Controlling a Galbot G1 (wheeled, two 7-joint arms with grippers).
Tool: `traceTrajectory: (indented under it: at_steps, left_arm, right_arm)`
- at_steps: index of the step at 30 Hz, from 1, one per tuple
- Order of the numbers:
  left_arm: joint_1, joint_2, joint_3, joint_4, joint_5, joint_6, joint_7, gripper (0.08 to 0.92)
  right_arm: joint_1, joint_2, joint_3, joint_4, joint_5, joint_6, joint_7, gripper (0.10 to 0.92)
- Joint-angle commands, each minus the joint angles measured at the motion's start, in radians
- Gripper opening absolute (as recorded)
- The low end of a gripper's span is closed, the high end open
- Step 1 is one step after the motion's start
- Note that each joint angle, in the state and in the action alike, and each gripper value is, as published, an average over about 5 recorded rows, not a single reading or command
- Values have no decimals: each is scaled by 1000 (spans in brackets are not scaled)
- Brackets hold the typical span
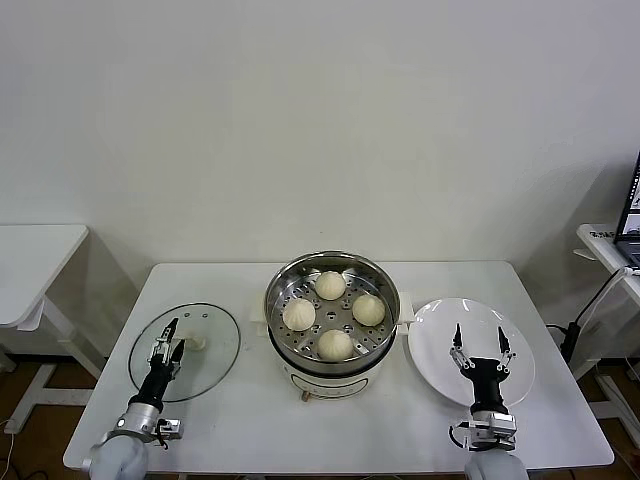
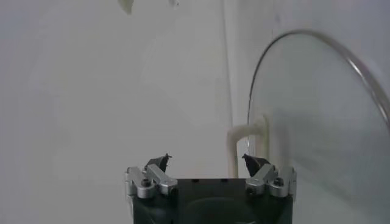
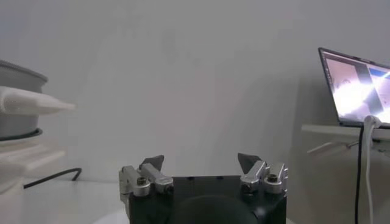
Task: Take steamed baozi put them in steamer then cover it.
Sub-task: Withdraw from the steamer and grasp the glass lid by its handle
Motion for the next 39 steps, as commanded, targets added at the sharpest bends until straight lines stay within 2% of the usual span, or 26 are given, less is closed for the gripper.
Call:
traceTrajectory:
  at_steps: [1, 15, 18, 35, 39]
  left_arm:
    - [-61, -1, 11, 46, 25, 9, 9, 823]
    - [-109, -1, 16, 105, 53, 16, 43, 823]
    - [-110, -2, 16, 110, 51, 12, 48, 787]
    - [-116, -5, 24, 129, 20, -6, 49, 299]
    - [-103, 0, 20, 85, -22, -5, 54, 208]
  right_arm:
    - [-8, 10, 9, 2, -6, 2, -1, 823]
    - [-16, 13, 19, 16, -16, -1, 3, 823]
    - [-15, 13, 18, 19, -17, -3, 3, 823]
    - [-14, 19, 16, 23, -27, -3, 2, 823]
    - [-14, 21, 13, 33, -31, -4, 2, 823]
